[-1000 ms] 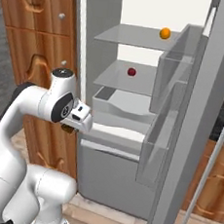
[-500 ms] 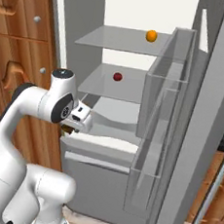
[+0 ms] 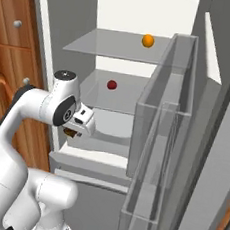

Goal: Place the sweet potato in the correct fridge rack based on whether it is a fruit or vegetable. Finally, close the fridge door.

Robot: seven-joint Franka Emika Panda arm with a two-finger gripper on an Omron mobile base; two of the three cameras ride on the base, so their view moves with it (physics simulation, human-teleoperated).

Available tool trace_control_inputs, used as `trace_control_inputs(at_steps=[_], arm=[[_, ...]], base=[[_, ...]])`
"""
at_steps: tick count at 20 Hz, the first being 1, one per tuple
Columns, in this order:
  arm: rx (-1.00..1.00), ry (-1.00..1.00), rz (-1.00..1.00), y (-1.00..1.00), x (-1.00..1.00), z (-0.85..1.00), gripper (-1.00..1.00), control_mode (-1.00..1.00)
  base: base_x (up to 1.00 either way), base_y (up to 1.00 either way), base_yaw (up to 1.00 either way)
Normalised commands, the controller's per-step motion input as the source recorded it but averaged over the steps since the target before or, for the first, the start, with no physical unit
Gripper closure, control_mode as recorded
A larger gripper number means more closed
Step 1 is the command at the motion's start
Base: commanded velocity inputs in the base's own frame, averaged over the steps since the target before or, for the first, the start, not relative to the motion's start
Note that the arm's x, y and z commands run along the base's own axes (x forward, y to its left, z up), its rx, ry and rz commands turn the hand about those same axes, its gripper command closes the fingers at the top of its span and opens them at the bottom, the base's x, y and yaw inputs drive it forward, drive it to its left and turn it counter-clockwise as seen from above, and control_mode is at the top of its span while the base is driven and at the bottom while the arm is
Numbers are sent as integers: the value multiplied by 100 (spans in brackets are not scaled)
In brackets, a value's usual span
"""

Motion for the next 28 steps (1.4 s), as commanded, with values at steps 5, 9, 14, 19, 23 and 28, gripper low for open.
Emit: trace_control_inputs(at_steps=[5, 9, 14, 19, 23, 28], arm=[[0, 0, 0, 0, 0, 0, 100, 100], [0, 0, 0, 0, 0, 0, 100, 100], [0, 0, 0, 0, 0, 0, 100, 100], [0, 0, 0, 0, 0, 0, 100, 100], [0, 0, 0, 0, 0, 0, 100, 100], [0, 0, 0, 0, 0, 0, 100, 100]], base=[[49, -18, -3], [49, -25, -4], [36, -34, -2], [40, -35, 0], [44, -23, 0], [41, -11, 0]])
